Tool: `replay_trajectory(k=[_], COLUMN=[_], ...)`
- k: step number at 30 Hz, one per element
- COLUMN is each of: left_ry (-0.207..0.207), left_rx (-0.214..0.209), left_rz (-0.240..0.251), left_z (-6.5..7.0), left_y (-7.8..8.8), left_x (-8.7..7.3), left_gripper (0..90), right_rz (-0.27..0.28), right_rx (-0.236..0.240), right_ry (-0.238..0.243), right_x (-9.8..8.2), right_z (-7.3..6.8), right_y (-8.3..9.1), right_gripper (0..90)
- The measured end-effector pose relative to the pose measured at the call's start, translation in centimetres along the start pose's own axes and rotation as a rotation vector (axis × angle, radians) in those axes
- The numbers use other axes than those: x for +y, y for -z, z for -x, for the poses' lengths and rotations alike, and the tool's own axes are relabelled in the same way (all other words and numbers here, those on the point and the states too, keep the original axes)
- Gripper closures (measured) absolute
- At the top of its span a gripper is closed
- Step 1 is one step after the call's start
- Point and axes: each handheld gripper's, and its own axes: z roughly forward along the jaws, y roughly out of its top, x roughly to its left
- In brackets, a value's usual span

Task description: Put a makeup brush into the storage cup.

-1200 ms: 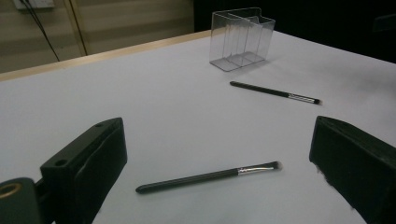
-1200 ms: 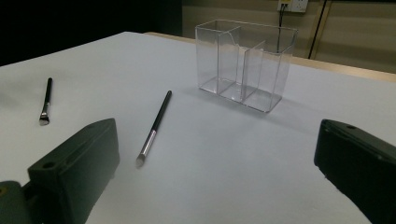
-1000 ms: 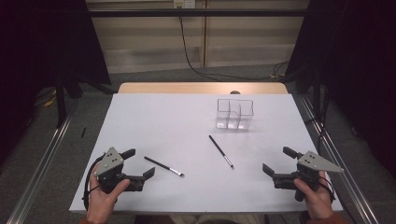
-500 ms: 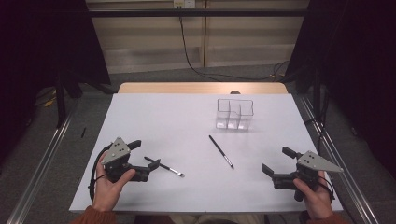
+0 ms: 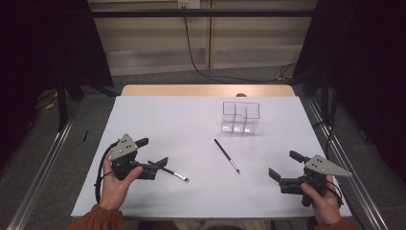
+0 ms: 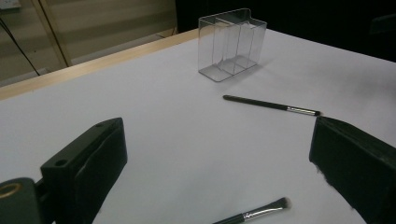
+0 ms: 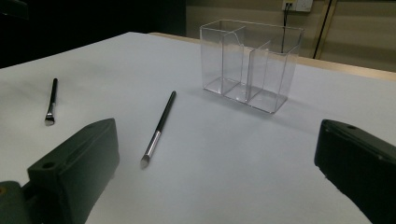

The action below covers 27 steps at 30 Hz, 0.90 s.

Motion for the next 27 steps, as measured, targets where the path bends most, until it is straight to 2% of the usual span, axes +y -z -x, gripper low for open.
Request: replay_trajectory(k=[8, 16, 18, 19, 21, 25, 27], left_ry=[-0.026, -0.066, -0.077, -0.085, -0.070, -0.108, -0.109], left_rx=[-0.014, -0.031, -0.028, -0.039, -0.059, -0.078, -0.082], left_rz=[-0.039, -0.161, -0.166, -0.170, -0.177, -0.263, -0.276], left_z=[-0.6, -1.5, -1.5, -1.7, -1.9, -2.0, -2.0], left_y=[-0.5, -1.4, -1.4, -1.5, -1.6, -2.3, -2.5], left_x=[0.8, 1.4, 1.5, 1.6, 1.7, 2.2, 2.3], left_gripper=[4.2, 5.1, 5.8, 5.8, 5.8, 7.1, 7.2], right_rz=[0.001, -0.004, -0.005, -0.007, -0.008, -0.008, -0.008], right_rx=[0.003, 0.007, 0.006, 0.008, 0.009, 0.007, 0.008], right_ry=[-0.002, 0.006, 0.006, 0.005, 0.006, 0.001, 0.001], right_x=[0.0, 0.0, 0.0, 0.0, 0.0, 0.0, 0.0], right_z=[0.0, 0.0, 0.0, 0.0, 0.0, 0.0, 0.0], right_y=[0.0, -0.1, -0.1, -0.1, -0.1, -0.1, -0.1], right_gripper=[0.0, 0.0, 0.0, 0.0, 0.0, 0.0, 0.0])
